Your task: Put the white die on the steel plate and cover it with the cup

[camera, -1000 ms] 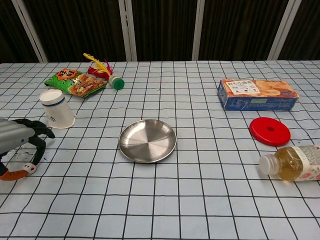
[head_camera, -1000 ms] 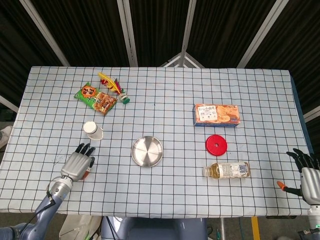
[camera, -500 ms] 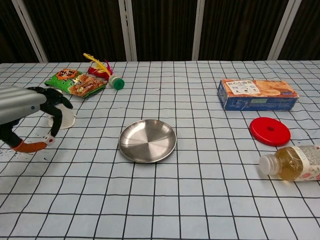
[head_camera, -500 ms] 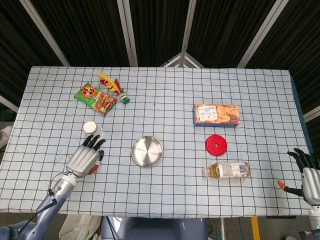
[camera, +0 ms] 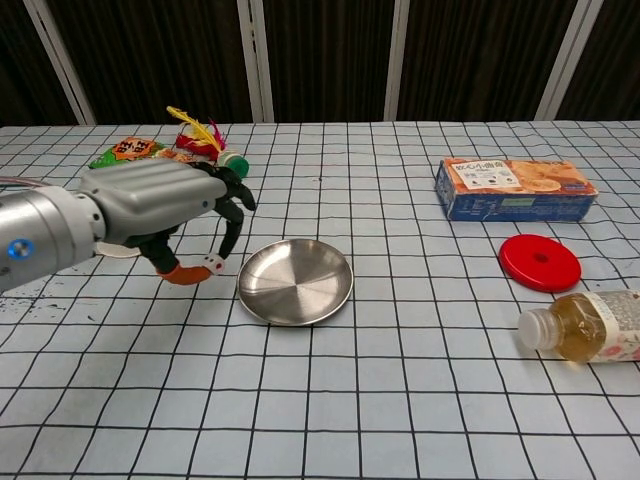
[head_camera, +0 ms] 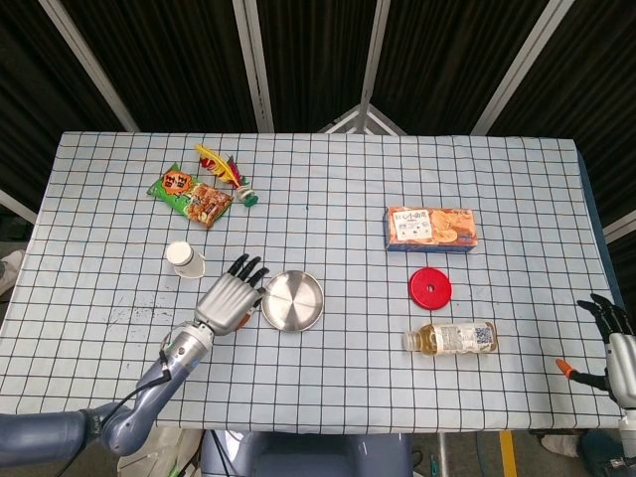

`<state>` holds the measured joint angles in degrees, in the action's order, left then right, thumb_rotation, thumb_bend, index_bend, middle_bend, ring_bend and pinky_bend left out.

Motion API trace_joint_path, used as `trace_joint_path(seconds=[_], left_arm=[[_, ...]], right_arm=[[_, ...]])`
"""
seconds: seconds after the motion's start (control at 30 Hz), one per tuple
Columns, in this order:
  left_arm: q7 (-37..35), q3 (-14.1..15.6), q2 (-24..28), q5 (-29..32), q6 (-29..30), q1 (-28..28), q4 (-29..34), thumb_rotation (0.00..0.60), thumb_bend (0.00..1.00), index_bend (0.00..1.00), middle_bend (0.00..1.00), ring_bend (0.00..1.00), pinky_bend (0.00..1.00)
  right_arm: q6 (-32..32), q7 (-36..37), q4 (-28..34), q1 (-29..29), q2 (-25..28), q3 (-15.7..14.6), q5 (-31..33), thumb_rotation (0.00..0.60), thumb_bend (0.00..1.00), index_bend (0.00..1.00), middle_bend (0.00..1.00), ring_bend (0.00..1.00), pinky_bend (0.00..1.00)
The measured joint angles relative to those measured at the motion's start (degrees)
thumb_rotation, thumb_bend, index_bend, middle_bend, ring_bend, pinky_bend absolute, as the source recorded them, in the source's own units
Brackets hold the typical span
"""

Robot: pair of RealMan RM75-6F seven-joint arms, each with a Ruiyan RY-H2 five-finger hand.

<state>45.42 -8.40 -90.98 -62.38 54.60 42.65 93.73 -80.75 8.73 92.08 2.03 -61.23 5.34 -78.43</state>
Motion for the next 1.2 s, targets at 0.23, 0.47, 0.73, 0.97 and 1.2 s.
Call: trace_joint_path(seconds=[0.23, 0.47, 0.73, 0.97, 1.2], left_arm=[[3.15, -2.53, -8.82, 4.83, -2.15, 5.25, -8.76, 0.600, 0.54, 0.51, 0.14, 0.00, 0.00], [4.78, -4.85, -14.10, 7.88, -2.91, 9.25, -13.95, 0.600, 0.54, 0.51, 0.14, 0.00, 0.00], [5.79, -5.00, -17.35, 10.02, -3.19, 11.35, -18.16, 0.600, 0.54, 0.48, 0.13, 0.00, 0.00], [6.19, -4.44, -18.19, 10.58, -1.69, 11.76, -19.48, 0.600, 0.54, 0.48, 0.13, 0.00, 0.00], [6.84, -3.61, -18.41, 11.24, -0.74, 11.82, -20.28, 0.600, 0.54, 0.48, 0.13, 0.00, 0.00]], right_arm=[[0.14, 0.69, -0.39, -0.06, 0.09, 0.18, 0.45, 0.600, 0.10, 0.21, 0.14, 0.14, 0.01], [0.50, 0.68, -0.62, 0.04, 0.03, 0.08, 0.44, 0.600, 0.10, 0.21, 0.14, 0.14, 0.01], [0.47, 1.25, -0.70, -0.13, 0.24, 0.09, 0.58, 0.600, 0.10, 0.21, 0.14, 0.14, 0.01], [0.66, 1.65, -0.62, -0.21, 0.57, 0.02, 0.60, 0.600, 0.10, 0.21, 0.14, 0.14, 0.01], [0.81, 1.47, -0.48, -0.22, 0.63, -0.11, 0.56, 0.600, 0.10, 0.21, 0.15, 0.14, 0.01]])
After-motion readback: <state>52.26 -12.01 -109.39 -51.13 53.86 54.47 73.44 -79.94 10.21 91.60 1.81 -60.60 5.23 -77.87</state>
